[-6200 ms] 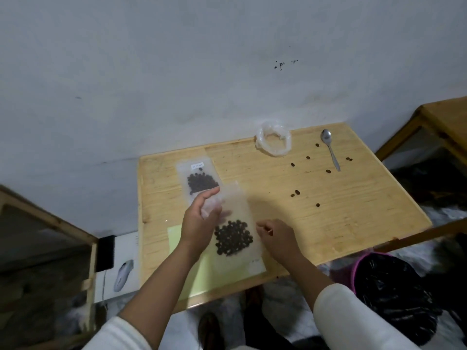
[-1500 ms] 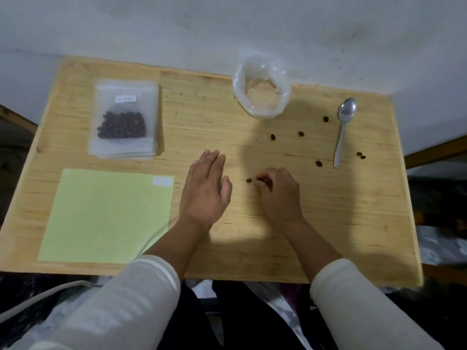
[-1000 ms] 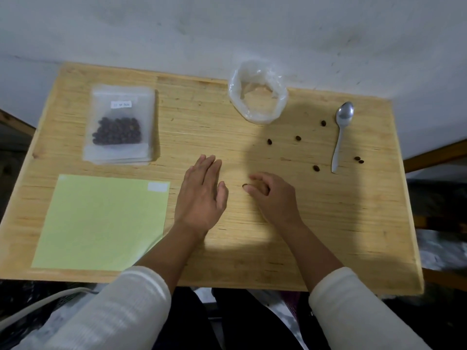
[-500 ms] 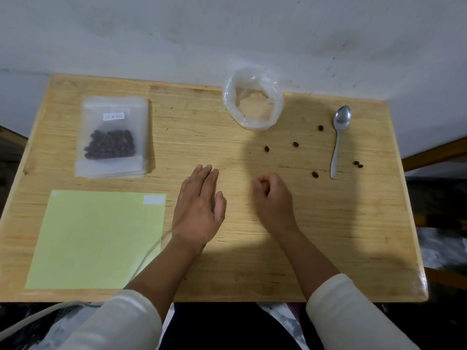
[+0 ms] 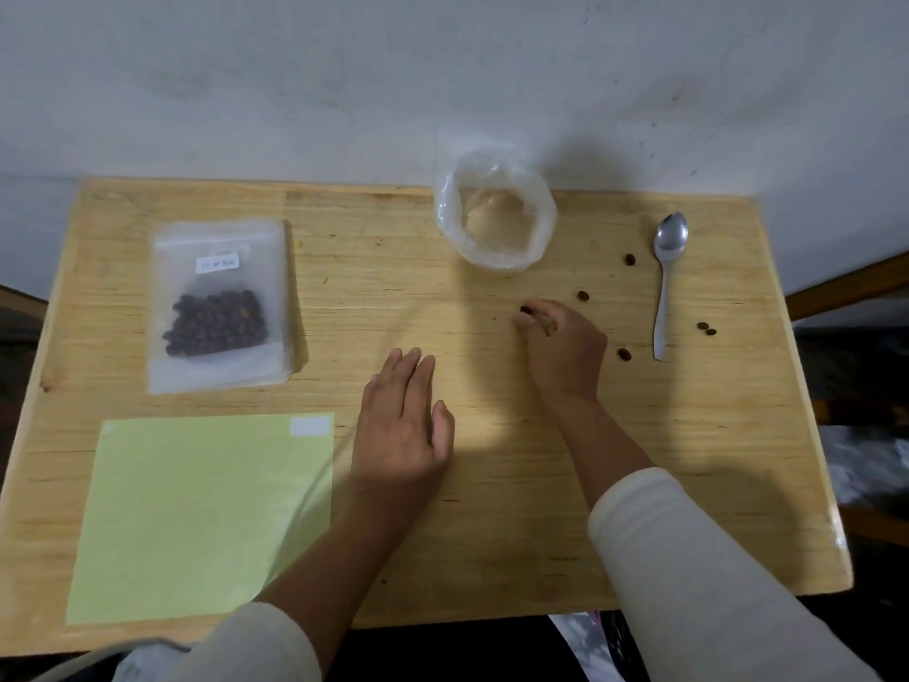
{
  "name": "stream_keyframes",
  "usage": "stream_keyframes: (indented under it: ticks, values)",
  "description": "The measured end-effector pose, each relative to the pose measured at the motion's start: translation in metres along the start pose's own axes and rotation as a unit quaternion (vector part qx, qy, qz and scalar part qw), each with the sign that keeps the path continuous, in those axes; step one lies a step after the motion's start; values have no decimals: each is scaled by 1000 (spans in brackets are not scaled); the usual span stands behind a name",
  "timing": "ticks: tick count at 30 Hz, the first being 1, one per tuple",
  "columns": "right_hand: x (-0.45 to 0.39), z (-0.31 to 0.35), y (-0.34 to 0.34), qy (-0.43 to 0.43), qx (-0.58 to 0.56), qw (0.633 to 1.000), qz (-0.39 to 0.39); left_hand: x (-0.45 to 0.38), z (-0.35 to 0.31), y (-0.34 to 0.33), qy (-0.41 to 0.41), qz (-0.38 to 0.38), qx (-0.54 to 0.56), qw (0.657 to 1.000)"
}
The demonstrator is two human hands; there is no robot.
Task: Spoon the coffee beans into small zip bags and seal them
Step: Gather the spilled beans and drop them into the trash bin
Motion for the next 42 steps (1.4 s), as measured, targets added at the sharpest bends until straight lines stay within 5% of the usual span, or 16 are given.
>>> stream_keyframes:
  ticks: [5,8,11,13,17,18,20,22,24,29,37,40,42]
  values:
    - [3,6,-5,35,49,998,-13,1,3,-1,-36,-19,-22,999]
    - [3,6,-7,-2,50,999,11,-1,2,-2,-29,-23,8,999]
    - [0,3,4,-98,-71,992,27,-12,-9,-8,-26,30,48,998]
    - [-1,-3,14,-199,-216,955,33,-22,-20,-16,-38,72,78,994]
    - [-13,-11,39,-308,-494,813,1,-48,-47,-38,-70,119,110,984]
    - [-18,-16,45,-314,-480,819,-2,-54,-55,-44,-77,121,112,983]
    - [-31,-28,56,-280,-341,897,19,-66,-71,-55,-78,115,117,983]
    - [-45,-34,62,-194,-173,964,55,-75,-84,-65,-63,105,118,985]
    - [-57,-34,64,-92,-52,991,87,-79,-93,-73,-41,101,103,989]
    - [-73,-34,57,65,82,983,150,-78,-102,-74,-28,69,31,997]
    - [-77,-39,51,105,52,977,177,-80,-104,-74,-11,100,2,995]
    - [-79,-44,59,-52,-180,963,193,-81,-105,-74,-12,99,-3,995]
    - [-80,-49,65,-189,-445,847,221,-81,-107,-73,-20,85,-6,996]
Point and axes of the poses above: each hand's wrist, its own x-axis away from the middle knuckle, its own y-axis out of the back of the hand, z = x × y, the point moved 4 cm from there along -x, towards the middle knuckle, and after that the axes turned 1 degree about z, right-handed, at the moved point
